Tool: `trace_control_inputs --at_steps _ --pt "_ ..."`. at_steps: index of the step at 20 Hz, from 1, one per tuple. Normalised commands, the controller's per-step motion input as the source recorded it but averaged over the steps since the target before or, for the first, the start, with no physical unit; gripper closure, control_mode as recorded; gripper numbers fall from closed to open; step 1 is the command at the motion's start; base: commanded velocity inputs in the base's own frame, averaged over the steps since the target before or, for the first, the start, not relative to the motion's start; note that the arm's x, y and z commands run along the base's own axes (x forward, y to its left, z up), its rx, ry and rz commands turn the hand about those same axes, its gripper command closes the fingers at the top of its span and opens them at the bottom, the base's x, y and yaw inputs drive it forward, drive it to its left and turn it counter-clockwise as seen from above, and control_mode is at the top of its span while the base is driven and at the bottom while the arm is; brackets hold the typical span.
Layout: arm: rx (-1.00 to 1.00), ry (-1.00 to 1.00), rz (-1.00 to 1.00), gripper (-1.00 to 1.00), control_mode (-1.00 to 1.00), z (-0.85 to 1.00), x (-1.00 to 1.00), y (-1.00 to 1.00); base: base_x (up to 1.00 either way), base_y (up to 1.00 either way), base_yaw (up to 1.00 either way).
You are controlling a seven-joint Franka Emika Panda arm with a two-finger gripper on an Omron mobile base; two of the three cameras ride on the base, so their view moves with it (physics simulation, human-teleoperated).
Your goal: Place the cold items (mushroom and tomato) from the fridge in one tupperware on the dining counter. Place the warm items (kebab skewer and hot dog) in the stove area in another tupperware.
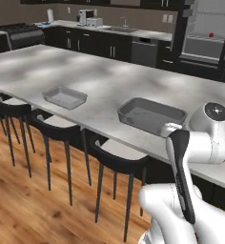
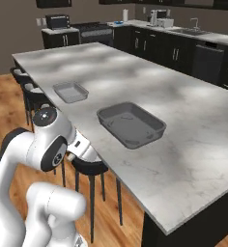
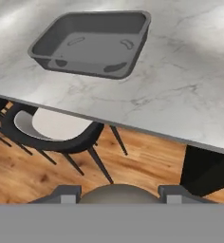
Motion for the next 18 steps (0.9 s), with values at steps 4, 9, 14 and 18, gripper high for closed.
trace_control_inputs --at_steps 4,9,14,18 --pt "0.00 0.00 0.00 1.00 1.00 0.00 0.00 0.00 0.55 0.17 -0.26" --pt "0.00 0.00 0.00 1.00 1.00 0.00 0.00 0.00 0.63 0.00 -0.21" --pt "0.00 0.00 0.00 1.00 1.00 0.00 0.00 0.00 0.45 0.01 -0.19" --pt "0.00 0.00 -0.05 1.00 -1.00 0.09 0.13 0.00 0.28 0.03 -0.14"
